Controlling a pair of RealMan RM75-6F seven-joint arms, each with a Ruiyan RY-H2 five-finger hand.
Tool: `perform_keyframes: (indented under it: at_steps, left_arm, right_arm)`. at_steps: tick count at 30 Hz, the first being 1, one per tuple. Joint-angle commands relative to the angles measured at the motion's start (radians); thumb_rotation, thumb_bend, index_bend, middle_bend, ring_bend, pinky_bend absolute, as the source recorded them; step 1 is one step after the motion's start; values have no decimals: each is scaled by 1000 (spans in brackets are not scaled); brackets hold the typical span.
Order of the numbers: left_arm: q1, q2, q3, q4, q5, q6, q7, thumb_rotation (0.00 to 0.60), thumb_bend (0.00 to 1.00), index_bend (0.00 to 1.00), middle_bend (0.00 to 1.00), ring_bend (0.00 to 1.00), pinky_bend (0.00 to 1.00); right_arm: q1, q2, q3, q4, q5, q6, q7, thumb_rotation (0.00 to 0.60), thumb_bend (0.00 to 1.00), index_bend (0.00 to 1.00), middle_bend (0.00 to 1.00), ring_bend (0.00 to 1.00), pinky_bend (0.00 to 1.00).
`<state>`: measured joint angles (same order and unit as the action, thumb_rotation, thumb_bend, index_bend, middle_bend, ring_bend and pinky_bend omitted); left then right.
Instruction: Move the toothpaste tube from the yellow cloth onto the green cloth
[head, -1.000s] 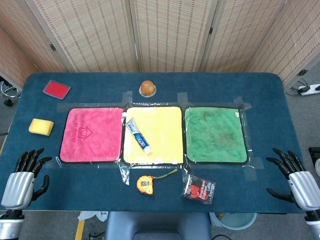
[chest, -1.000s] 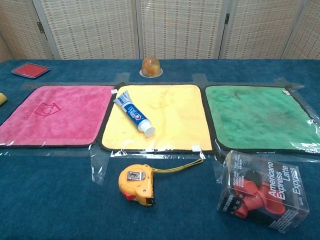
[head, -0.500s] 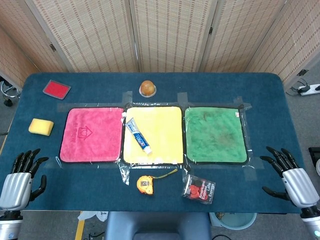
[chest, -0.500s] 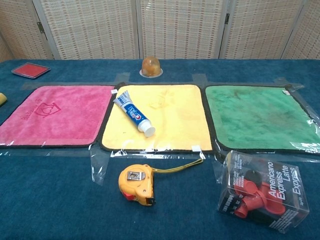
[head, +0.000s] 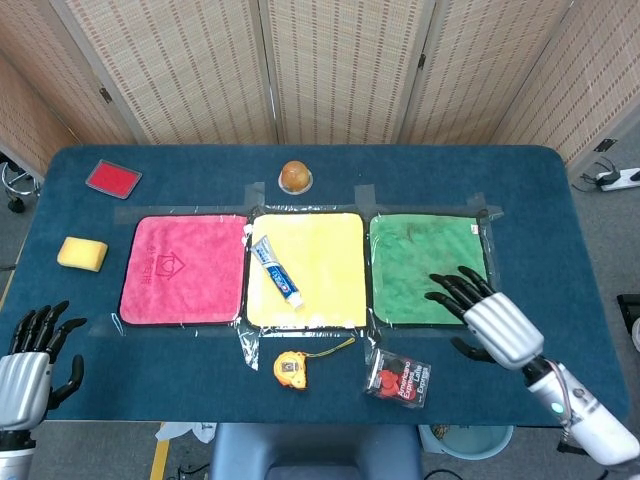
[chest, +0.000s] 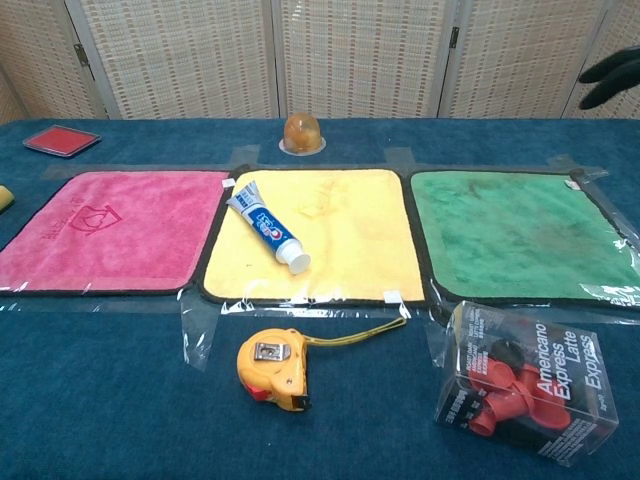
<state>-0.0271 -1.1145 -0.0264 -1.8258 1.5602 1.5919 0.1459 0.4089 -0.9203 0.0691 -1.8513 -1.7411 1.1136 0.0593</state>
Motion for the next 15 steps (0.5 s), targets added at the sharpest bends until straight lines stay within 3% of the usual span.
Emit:
perform_keyframes:
  at_steps: [1, 7, 15]
  left_arm:
    - [9, 3, 3, 5, 3, 11, -11, 600, 594, 262, 118, 77, 0]
    - [23, 7, 6, 14, 0, 25, -27, 600, 594, 263, 118, 78, 0]
    - [38, 11, 4, 29, -19, 34, -42, 600, 593, 263, 118, 80, 0]
  right_arm:
    - [176, -7, 92, -73, 92, -211, -97, 600, 398, 163, 123, 120, 0]
    - [349, -133, 162, -18, 232, -395, -238, 600, 408, 244, 169, 148, 0]
    - [529, -350, 185, 163, 402, -519, -435, 600, 414, 294, 199, 153, 0]
